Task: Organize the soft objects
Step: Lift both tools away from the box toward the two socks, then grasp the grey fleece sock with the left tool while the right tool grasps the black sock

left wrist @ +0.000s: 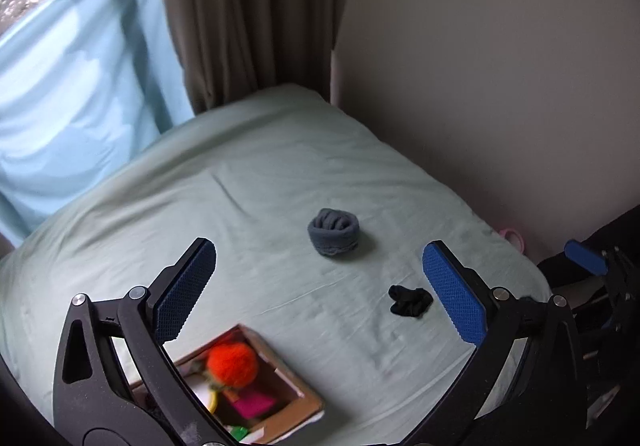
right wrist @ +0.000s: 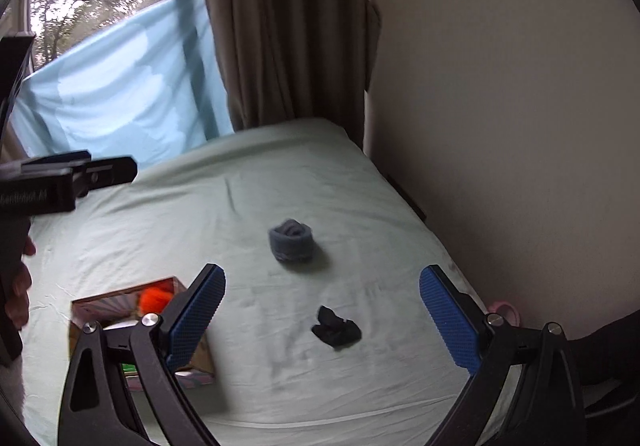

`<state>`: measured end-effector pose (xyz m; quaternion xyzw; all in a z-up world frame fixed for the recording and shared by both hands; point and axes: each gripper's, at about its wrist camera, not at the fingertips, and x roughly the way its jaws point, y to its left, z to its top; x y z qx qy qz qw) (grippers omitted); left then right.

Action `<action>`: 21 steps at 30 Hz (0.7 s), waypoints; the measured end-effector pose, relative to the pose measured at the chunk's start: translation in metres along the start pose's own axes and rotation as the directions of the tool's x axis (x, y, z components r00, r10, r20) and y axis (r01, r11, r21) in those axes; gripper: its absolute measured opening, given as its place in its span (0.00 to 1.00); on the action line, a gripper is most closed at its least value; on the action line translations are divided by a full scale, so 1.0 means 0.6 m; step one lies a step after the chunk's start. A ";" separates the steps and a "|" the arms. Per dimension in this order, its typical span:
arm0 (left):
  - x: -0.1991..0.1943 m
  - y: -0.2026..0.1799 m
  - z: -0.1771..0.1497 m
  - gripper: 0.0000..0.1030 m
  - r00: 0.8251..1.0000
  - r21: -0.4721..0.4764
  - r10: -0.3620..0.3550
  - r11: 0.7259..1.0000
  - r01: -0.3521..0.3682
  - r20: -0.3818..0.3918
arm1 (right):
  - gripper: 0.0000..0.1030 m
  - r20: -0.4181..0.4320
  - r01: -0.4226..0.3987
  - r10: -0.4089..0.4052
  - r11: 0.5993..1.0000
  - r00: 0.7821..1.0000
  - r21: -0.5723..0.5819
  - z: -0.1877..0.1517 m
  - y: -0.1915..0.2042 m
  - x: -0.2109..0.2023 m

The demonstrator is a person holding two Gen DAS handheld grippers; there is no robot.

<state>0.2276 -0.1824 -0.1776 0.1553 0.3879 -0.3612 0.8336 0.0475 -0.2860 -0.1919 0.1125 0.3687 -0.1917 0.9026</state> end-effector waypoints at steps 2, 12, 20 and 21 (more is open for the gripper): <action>0.062 -0.014 0.011 1.00 0.999 0.014 -0.010 1.000 0.011 -0.041 | 0.94 -0.035 0.009 -0.008 1.000 0.999 0.029 -0.012 -0.020 0.042; 0.357 -0.047 0.003 1.00 0.963 -0.029 -0.047 0.999 0.041 -0.264 | 0.94 -0.184 0.057 -0.025 0.983 0.983 0.172 -0.099 -0.073 0.222; 0.536 -0.042 -0.023 1.00 0.920 -0.040 -0.030 0.999 0.015 -0.391 | 0.94 -0.304 0.034 0.036 0.974 0.952 0.222 -0.170 -0.079 0.342; 0.552 -0.041 -0.029 1.00 0.916 -0.034 -0.015 0.999 0.002 -0.400 | 0.94 -0.313 0.035 0.034 0.977 0.949 0.212 -0.177 -0.077 0.353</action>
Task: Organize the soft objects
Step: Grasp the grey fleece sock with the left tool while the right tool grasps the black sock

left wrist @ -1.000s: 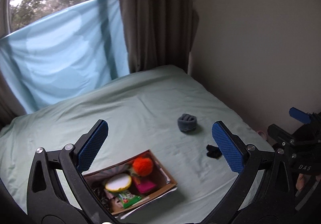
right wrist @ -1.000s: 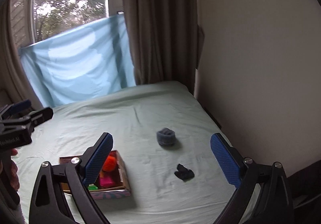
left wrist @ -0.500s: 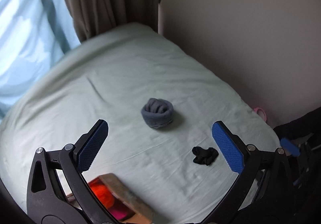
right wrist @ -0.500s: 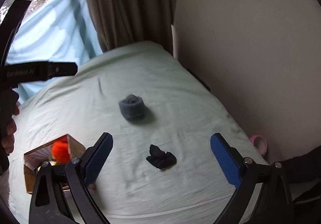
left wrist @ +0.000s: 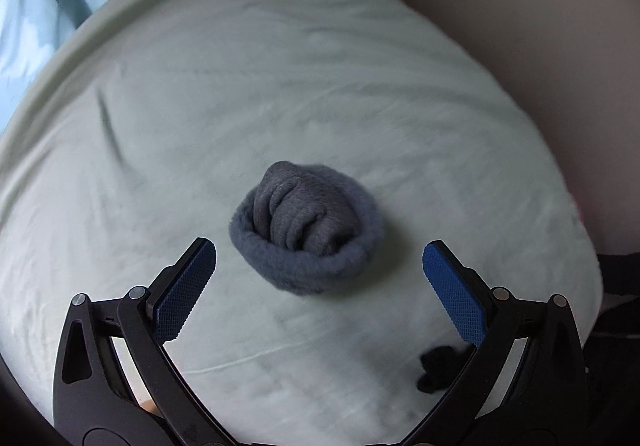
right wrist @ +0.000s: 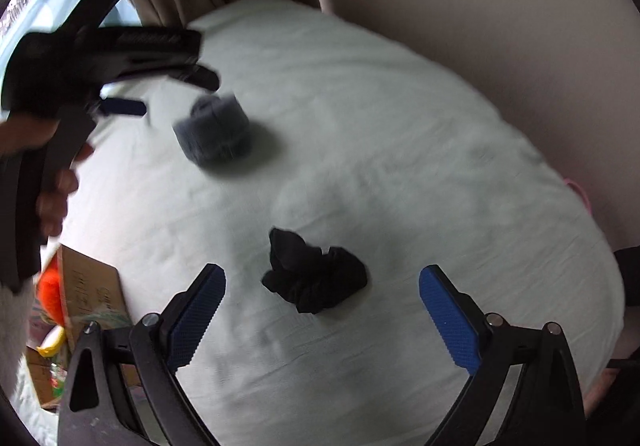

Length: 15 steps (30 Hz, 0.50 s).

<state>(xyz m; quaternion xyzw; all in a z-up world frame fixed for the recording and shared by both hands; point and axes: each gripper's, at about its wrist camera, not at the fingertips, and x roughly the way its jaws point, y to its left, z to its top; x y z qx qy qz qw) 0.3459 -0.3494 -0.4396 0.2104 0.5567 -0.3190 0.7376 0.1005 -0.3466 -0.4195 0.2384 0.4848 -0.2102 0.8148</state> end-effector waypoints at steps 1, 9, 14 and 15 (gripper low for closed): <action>0.008 0.002 0.000 1.00 1.000 -0.001 0.006 1.000 -0.006 -0.003 | 0.94 -0.001 0.007 -0.007 1.000 1.000 -0.010 -0.003 0.001 0.011; 0.078 0.015 0.002 0.99 1.000 -0.030 -0.002 1.000 0.001 -0.032 | 0.72 -0.038 0.016 -0.018 0.998 0.999 -0.057 -0.023 0.008 0.088; 0.095 0.019 0.009 0.85 0.998 -0.048 -0.046 0.998 0.045 -0.031 | 0.60 -0.037 0.008 -0.011 0.997 0.999 -0.074 -0.031 0.015 0.100; 0.098 0.016 0.010 0.84 0.999 -0.037 -0.043 0.998 0.042 -0.033 | 0.56 -0.036 0.006 -0.009 0.997 0.999 -0.077 -0.032 0.015 0.101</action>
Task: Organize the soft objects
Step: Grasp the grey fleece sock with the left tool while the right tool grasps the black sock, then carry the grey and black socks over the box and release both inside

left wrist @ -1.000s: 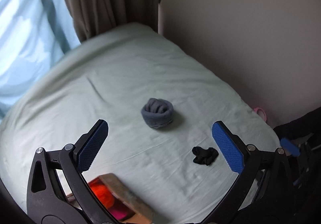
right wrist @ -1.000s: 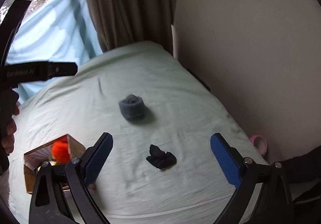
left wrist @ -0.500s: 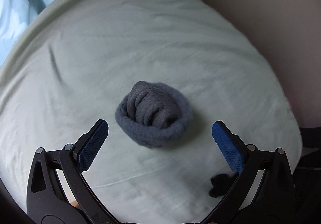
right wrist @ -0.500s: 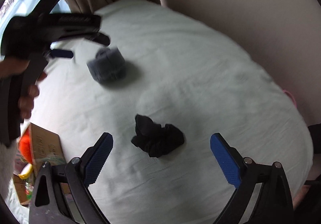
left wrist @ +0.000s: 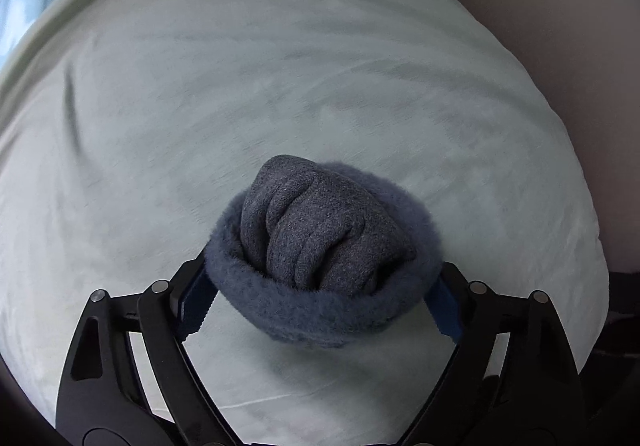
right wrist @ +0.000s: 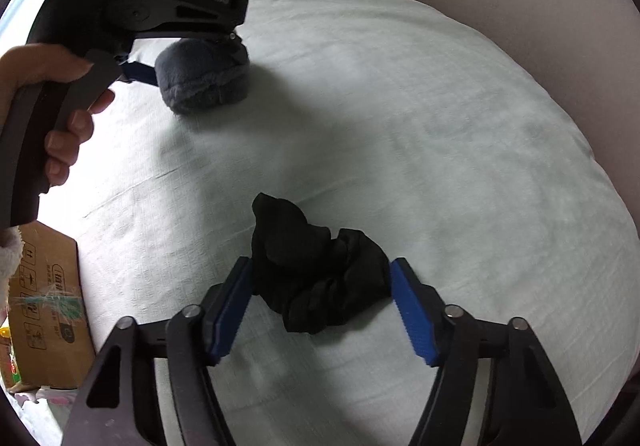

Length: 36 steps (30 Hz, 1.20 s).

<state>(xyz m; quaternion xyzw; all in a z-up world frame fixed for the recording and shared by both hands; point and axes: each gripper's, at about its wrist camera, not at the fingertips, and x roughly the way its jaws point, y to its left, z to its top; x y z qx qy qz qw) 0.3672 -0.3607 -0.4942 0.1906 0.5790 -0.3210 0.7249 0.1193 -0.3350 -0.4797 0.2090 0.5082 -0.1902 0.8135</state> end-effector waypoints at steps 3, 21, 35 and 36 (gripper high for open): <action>0.006 -0.003 0.004 0.78 1.000 0.011 -0.005 1.000 0.005 -0.003 | 0.42 -0.006 -0.009 0.009 1.000 1.000 -0.007 0.000 -0.001 0.005; -0.054 -0.004 0.002 0.50 0.999 0.009 -0.010 1.000 0.010 0.046 | 0.18 0.012 -0.036 0.036 0.999 0.999 -0.029 0.023 0.010 -0.013; -0.270 -0.009 -0.026 0.50 0.982 -0.017 0.011 1.000 -0.008 0.188 | 0.18 0.154 -0.011 0.020 0.998 0.988 -0.056 0.075 0.000 -0.156; -0.291 -0.010 -0.030 0.50 0.980 -0.022 0.012 1.000 -0.008 0.199 | 0.18 0.165 -0.010 0.020 0.998 0.986 -0.061 0.079 0.002 -0.170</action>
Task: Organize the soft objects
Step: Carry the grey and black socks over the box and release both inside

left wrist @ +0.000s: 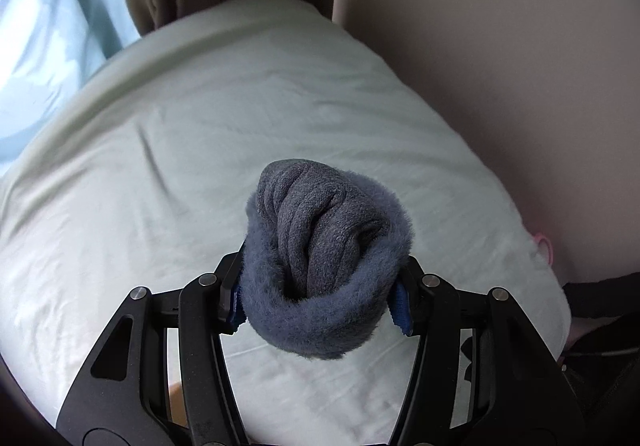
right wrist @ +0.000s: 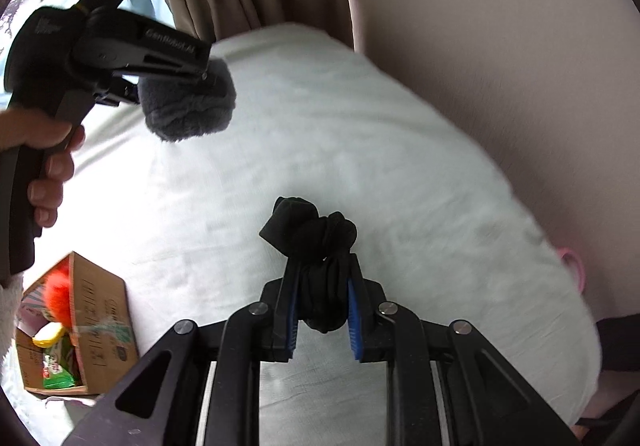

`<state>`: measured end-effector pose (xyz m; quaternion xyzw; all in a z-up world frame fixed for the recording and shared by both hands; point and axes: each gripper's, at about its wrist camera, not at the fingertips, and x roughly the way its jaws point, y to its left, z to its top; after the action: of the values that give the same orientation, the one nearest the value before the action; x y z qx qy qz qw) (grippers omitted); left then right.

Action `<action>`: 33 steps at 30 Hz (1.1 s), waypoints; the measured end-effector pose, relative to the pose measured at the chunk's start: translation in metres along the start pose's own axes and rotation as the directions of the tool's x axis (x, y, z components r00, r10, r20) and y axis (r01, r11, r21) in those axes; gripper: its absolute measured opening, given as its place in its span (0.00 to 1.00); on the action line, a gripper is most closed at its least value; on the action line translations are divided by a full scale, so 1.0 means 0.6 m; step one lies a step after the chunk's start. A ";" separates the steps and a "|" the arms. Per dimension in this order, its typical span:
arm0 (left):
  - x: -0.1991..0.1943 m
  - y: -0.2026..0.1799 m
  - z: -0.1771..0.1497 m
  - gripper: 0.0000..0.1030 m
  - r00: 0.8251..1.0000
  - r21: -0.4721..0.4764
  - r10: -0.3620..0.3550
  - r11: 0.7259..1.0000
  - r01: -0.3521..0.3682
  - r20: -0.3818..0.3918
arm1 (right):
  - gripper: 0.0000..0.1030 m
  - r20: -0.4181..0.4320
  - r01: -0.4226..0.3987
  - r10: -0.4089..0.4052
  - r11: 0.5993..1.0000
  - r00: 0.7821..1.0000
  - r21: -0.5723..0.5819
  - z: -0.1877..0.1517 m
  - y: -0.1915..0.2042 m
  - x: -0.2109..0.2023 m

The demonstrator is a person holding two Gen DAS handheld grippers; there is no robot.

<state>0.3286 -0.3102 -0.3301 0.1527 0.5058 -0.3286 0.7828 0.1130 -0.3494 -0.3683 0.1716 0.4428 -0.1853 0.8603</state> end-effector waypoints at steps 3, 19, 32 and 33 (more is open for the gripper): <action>-0.073 0.008 -0.012 0.50 0.999 -0.017 0.008 1.000 -0.007 0.038 | 0.18 0.037 -0.003 0.004 1.000 0.999 -0.013 0.019 0.005 -0.048; -0.447 0.103 -0.155 0.50 0.968 -0.210 0.086 0.977 -0.036 0.237 | 0.18 0.201 -0.054 0.082 0.988 0.976 -0.144 0.101 0.093 -0.317; -0.667 0.255 -0.389 0.50 0.914 -0.436 0.279 0.890 -0.132 0.294 | 0.18 0.175 -0.252 0.311 0.921 0.934 -0.296 0.102 0.256 -0.449; -0.675 0.270 -0.411 0.50 0.914 -0.456 0.291 0.879 -0.138 0.284 | 0.18 0.165 -0.265 0.326 0.914 0.931 -0.306 0.097 0.273 -0.450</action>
<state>0.1563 0.0958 -0.0929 -0.0260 0.4002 -0.1411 0.9051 0.0851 -0.1879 -0.0922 0.0934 0.3387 -0.0056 0.9362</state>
